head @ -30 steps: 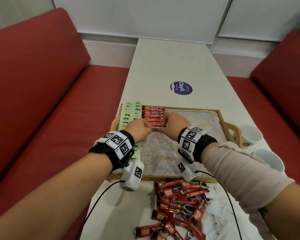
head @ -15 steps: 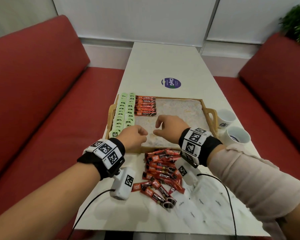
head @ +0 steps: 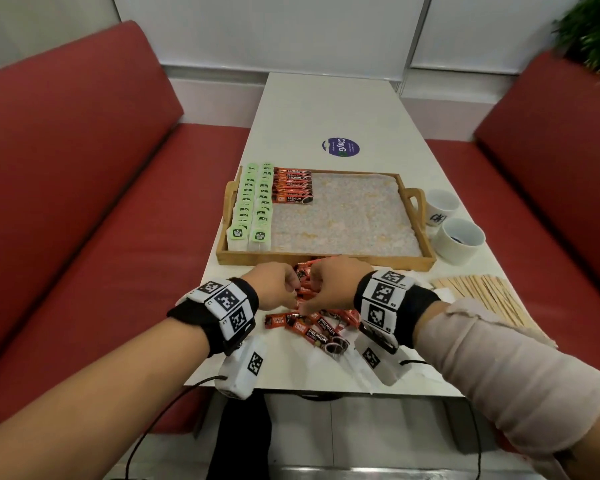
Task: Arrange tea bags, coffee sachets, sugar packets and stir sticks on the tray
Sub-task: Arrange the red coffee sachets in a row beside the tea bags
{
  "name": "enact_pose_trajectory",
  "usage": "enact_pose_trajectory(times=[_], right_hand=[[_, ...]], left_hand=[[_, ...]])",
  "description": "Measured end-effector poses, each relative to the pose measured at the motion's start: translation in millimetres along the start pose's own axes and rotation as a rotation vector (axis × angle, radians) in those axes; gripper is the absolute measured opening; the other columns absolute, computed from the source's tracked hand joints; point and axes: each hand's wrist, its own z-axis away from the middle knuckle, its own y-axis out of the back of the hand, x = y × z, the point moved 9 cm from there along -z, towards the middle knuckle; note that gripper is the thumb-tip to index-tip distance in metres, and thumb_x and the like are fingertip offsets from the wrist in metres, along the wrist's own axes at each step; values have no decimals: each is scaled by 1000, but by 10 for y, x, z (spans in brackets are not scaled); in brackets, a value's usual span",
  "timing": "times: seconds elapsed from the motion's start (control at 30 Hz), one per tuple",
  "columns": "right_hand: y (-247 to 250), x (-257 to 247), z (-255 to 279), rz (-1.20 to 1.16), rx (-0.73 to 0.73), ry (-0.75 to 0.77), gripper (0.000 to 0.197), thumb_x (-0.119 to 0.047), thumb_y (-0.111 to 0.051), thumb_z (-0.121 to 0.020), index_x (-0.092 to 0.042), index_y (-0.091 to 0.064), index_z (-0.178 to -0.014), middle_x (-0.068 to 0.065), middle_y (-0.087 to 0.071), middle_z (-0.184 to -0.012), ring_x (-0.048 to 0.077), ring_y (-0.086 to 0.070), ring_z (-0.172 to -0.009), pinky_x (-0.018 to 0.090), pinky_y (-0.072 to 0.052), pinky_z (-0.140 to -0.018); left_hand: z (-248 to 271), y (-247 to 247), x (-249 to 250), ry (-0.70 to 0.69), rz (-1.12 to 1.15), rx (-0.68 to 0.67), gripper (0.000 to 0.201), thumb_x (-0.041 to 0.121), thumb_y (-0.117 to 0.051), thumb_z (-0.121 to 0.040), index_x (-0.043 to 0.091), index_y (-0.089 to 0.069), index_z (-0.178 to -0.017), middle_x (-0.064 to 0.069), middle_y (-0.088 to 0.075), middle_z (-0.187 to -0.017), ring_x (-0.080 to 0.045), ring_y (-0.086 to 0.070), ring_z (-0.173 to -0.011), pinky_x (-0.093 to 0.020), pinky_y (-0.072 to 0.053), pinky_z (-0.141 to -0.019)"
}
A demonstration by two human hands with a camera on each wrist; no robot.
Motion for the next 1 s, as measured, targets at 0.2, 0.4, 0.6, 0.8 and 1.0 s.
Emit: enact_pose_trajectory(times=[0.2, 0.4, 0.6, 0.8, 1.0], right_hand=[[-268, -17, 148, 214, -40, -69, 87, -76, -70, -53, -20, -44, -114, -6, -54, -85, 17, -55, -78, 28, -44, -64], [-412, 23, 246, 229, 39, -137, 85, -66, -75, -60, -14, -40, -116, -3, -55, -87, 20, -60, -84, 30, -42, -67], [-473, 54, 212, 198, -9, -148, 64, -56, -70, -75, -13, -48, -117, 1, -62, -106, 22, -61, -96, 31, -42, -73], [-523, -1, 99, 201, -67, -102, 51, -51, -71, -77, -13, -59, -109, 2, -65, -102, 21, -61, -92, 29, -45, -70], [-525, -51, 11, 189, -82, -63, 47, -49, -71, -77, -13, -62, -106, 2, -65, -96, 20, -60, -86, 31, -51, -75]], left_hand=[[113, -248, -154, 63, -159, -72, 67, 39, -84, -65, 18, -55, -121, -1, -56, -118, -19, -55, -106, -30, -47, -89], [134, -431, -189, 79, -254, -96, 69, 38, -83, -66, 19, -50, -123, -4, -49, -119, -23, -52, -107, -34, -46, -91], [99, -450, -172, 69, -307, -57, 38, 17, -67, -82, 15, -53, -117, -10, -52, -118, -27, -55, -106, -34, -47, -89], [82, -423, -163, 53, -189, -16, 31, 11, -57, -88, 12, -51, -118, -10, -59, -119, -26, -55, -110, -29, -42, -87], [84, -296, -249, 56, 40, 43, 30, 3, -65, -78, 19, -48, -97, 2, -55, -90, -18, -53, -87, -21, -39, -67]])
